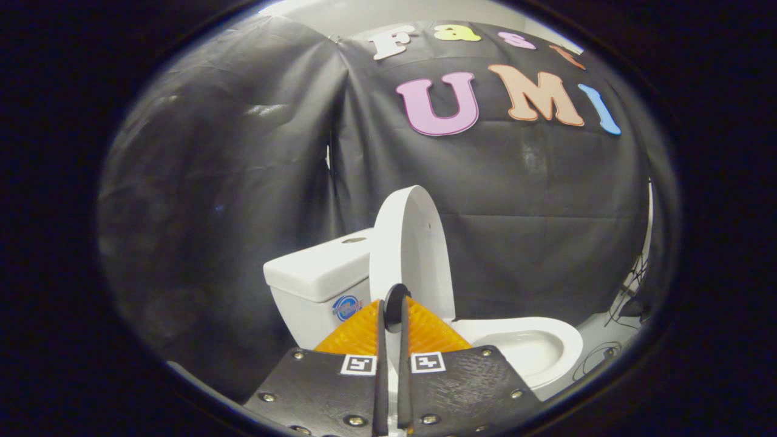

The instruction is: Open the toilet lid.

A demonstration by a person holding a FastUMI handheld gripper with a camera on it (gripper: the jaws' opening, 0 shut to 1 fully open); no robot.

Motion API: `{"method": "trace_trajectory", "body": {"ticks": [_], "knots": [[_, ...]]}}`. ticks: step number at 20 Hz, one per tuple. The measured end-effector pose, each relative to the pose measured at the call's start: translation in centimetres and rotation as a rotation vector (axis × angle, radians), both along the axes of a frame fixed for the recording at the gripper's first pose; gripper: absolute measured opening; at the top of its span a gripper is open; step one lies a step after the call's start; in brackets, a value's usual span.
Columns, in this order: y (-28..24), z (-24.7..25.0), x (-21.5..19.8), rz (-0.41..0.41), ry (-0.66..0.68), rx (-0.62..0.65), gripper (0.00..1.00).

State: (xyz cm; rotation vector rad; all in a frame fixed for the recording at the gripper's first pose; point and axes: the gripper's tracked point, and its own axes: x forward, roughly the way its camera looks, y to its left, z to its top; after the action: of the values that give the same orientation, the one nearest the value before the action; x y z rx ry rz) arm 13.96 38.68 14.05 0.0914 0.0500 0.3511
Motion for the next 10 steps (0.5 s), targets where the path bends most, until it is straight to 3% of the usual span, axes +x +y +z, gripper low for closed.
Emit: {"method": "trace_trajectory", "body": {"ticks": [10], "knots": [[1.3,-0.6,-0.2,0.043,0.025,0.049,0.06]]}}
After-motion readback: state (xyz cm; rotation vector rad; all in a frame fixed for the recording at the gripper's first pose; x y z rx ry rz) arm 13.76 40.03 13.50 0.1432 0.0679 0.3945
